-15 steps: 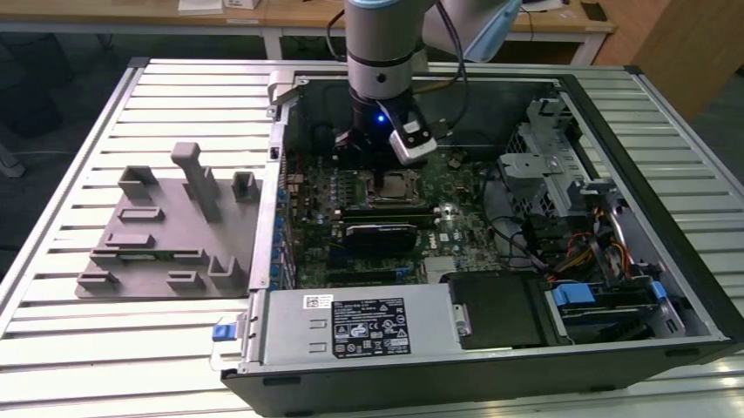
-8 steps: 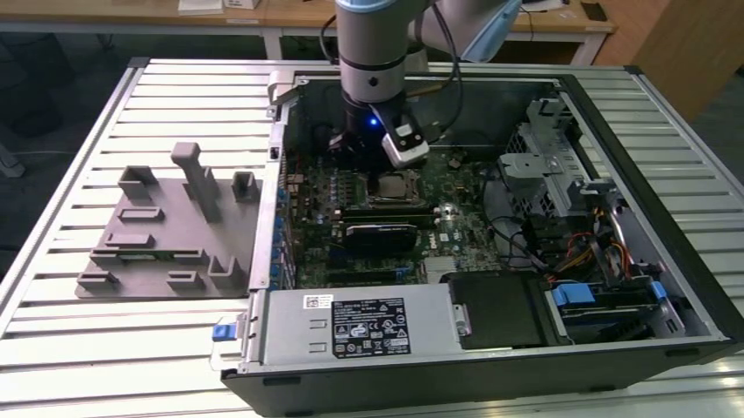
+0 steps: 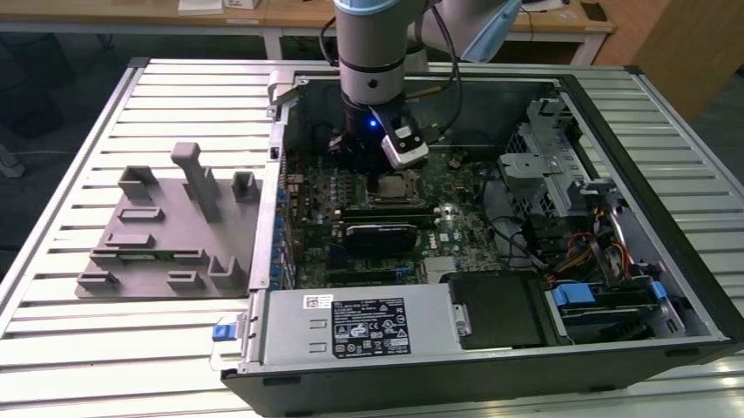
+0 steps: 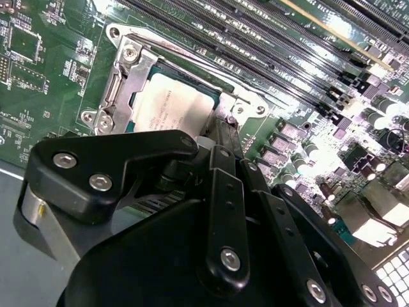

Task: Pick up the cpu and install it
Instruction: 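Close the cpu cover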

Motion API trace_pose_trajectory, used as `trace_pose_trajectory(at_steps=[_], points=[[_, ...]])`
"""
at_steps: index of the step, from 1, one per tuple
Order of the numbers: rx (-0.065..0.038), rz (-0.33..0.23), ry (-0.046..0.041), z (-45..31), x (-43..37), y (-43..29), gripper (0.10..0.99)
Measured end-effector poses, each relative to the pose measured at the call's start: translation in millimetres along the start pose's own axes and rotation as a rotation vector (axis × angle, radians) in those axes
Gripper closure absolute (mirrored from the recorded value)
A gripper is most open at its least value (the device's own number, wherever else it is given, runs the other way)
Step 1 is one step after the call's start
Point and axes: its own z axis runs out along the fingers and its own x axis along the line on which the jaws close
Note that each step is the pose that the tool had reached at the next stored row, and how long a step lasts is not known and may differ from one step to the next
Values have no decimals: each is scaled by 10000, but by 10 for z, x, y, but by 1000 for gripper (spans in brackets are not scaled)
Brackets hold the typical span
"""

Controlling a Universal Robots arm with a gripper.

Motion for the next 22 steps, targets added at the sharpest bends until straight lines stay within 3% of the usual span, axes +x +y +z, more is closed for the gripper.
trace_pose_trajectory(at_steps=[14,22], points=[[0,-1,0,2,-46,3,980],[-4,-2,-7,-151,-55,2,980]])
